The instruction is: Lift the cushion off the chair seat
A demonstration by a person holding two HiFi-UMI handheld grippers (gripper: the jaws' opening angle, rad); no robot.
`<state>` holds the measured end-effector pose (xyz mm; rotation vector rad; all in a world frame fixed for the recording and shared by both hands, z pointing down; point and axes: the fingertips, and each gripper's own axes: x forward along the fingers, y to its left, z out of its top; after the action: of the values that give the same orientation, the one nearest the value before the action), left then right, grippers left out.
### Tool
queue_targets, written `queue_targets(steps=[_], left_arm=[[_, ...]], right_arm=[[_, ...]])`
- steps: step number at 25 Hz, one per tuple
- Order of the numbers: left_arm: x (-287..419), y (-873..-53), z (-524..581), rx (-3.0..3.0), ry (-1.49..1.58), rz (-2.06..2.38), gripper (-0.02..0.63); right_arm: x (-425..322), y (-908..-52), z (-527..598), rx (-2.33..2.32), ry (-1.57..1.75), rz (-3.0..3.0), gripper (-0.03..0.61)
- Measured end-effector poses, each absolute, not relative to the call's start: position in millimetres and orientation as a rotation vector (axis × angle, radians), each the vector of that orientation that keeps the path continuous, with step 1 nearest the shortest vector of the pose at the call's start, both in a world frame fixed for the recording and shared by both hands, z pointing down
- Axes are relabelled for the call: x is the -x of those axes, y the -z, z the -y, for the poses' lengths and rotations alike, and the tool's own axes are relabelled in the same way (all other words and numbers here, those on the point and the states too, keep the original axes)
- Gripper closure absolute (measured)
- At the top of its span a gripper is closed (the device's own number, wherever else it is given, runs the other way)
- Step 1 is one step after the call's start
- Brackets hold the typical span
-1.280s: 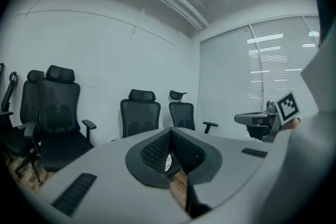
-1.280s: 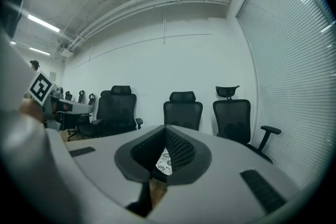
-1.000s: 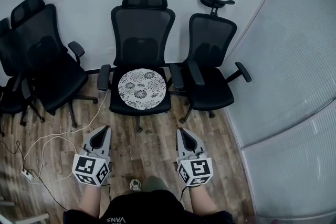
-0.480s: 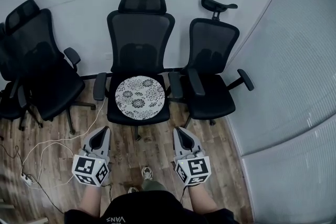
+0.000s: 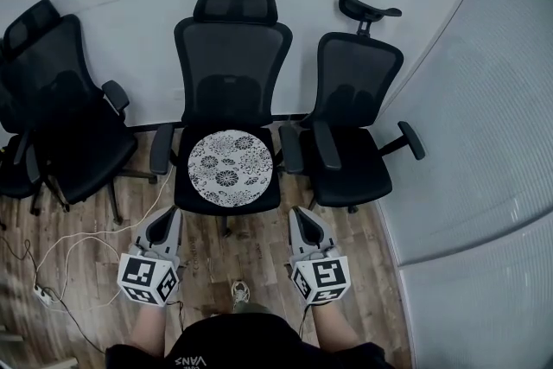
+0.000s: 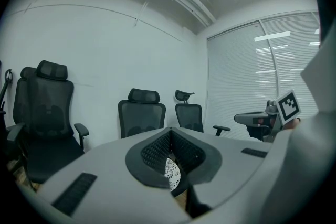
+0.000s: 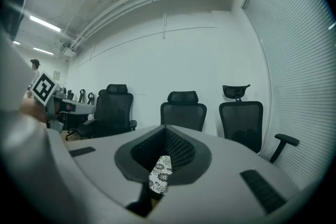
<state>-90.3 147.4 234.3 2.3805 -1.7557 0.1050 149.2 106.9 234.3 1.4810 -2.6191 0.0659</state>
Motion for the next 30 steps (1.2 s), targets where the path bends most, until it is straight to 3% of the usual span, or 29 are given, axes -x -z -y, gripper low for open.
queue_targets(steps=[12,30], left_arm=[[77,-236,-104,-2.352,-0.068,1.801,0.603],[135,-231,-18,-2.365,-0.096,1.783,0.603]], right_arm=[[-159,-241,-55,-1.408,-0.08,2.647,0.561],[-106,-240,26,-1.46,-0.107,2.632,0.561]])
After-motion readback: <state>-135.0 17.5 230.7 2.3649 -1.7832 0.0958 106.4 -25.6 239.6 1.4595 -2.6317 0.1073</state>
